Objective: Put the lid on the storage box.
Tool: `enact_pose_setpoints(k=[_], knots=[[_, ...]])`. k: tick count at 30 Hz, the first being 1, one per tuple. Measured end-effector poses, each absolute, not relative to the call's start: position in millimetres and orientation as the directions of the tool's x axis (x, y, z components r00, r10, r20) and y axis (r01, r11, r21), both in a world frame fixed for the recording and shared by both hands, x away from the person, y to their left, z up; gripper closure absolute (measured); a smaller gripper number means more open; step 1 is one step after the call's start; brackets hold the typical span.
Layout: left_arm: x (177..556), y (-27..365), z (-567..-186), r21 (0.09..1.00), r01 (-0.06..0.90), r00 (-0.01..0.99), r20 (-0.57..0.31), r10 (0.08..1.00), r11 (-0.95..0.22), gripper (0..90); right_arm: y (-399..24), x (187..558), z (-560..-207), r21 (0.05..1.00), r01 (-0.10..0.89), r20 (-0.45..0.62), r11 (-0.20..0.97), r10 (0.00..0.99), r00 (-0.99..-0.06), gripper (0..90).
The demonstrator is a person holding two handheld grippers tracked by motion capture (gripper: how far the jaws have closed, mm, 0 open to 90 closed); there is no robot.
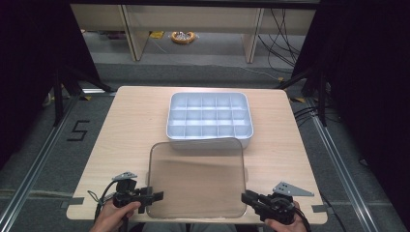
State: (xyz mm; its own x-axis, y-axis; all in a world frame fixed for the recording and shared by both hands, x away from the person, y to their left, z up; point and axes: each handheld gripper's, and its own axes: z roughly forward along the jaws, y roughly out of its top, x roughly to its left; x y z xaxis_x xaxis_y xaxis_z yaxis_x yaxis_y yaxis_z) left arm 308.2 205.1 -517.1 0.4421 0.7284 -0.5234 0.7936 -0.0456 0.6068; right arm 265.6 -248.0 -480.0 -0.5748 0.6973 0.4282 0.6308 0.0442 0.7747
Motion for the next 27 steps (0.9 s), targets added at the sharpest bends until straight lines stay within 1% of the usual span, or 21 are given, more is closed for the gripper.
enact_pose_setpoints(k=[1,2,3,4,6,7,8,9,10,11,15,16,18,19,21,25,26,27], knots=[[307.9,206.4,-517.0,0.599,0.800,0.436,-0.538,0.722,-0.037,41.3,-248.3,265.2,-479.7,0.758,0.651,0.448,0.032,0.701,-0.556,71.4],[307.6,207.1,-516.7,0.602,0.798,0.443,-0.541,0.715,-0.040,44.1,-250.3,267.3,-482.0,0.773,0.633,0.431,0.035,0.703,-0.565,71.5],[307.1,206.7,-515.7,0.606,0.794,0.451,-0.536,0.713,-0.046,47.2,-251.2,266.1,-481.8,0.739,0.674,0.471,0.005,0.711,-0.522,72.0],[306.3,206.0,-514.6,0.610,0.791,0.454,-0.533,0.714,-0.047,48.4,-253.7,268.4,-483.4,0.753,0.658,0.451,0.020,0.713,-0.537,72.4],[305.6,207.0,-512.4,0.622,0.781,0.472,-0.527,0.707,-0.058,50.8,-255.1,269.6,-484.6,0.758,0.651,0.442,0.018,0.721,-0.534,73.1],[305.6,207.0,-512.4,0.622,0.781,0.472,-0.527,0.707,-0.058,52.5,-254.8,268.7,-484.4,0.740,0.673,0.471,-0.004,0.717,-0.514,73.4],[305.4,207.9,-511.8,0.622,0.780,0.480,-0.528,0.701,-0.066,54.1,-255.1,268.8,-484.7,0.731,0.682,0.472,-0.003,0.725,-0.502,73.5],[304.9,208.2,-511.3,0.626,0.777,0.485,-0.527,0.698,-0.068,55.2,-257.4,271.2,-486.8,0.746,0.665,0.447,0.015,0.729,-0.518,73.6],[304.4,208.6,-510.6,0.629,0.773,0.494,-0.523,0.695,-0.077,55.2,-257.4,271.2,-486.8,0.746,0.665,0.447,0.015,0.729,-0.518,73.6],[303.5,208.1,-510.2,0.633,0.771,0.495,-0.522,0.695,-0.074,57.0,-257.5,270.9,-488.3,0.724,0.690,0.481,-0.012,0.726,-0.491,74.0],[301.5,208.5,-507.0,0.649,0.756,0.509,-0.504,0.697,-0.083,59.5,-258.4,272.6,-490.5,0.731,0.682,0.456,0.009,0.736,-0.499,74.5],[300.2,208.0,-504.2,0.660,0.743,0.522,-0.472,0.710,-0.107,59.4,-258.3,272.9,-491.1,0.736,0.677,0.449,0.012,0.739,-0.502,74.6],[299.6,206.7,-502.9,0.666,0.738,0.522,-0.459,0.719,-0.110,59.0,-257.8,272.5,-489.9,0.727,0.686,0.434,0.028,0.755,-0.491,74.6],[298.3,204.8,-500.6,0.677,0.725,0.528,-0.424,0.736,-0.130,58.8,-254.7,270.0,-488.9,0.704,0.710,0.470,-0.004,0.752,-0.462,74.6],[297.9,204.5,-499.8,0.678,0.721,0.532,-0.410,0.741,-0.143,58.8,-253.9,270.6,-490.4,0.716,0.699,0.465,-0.003,0.749,-0.473,74.5],[296.6,200.6,-496.9,0.682,0.716,0.519,-0.380,0.766,-0.147,59.0,-253.5,269.5,-488.8,0.699,0.715,0.449,0.010,0.772,-0.450,74.1],[297.1,200.8,-496.8,0.689,0.709,0.526,-0.374,0.764,-0.152,59.4,-252.4,269.6,-489.3,0.711,0.703,0.464,-0.007,0.757,-0.461,74.1],[297.2,200.7,-496.2,0.691,0.708,0.525,-0.376,0.763,-0.147,60.0,-253.5,271.0,-489.4,0.723,0.691,0.427,0.021,0.773,-0.470,74.1]])
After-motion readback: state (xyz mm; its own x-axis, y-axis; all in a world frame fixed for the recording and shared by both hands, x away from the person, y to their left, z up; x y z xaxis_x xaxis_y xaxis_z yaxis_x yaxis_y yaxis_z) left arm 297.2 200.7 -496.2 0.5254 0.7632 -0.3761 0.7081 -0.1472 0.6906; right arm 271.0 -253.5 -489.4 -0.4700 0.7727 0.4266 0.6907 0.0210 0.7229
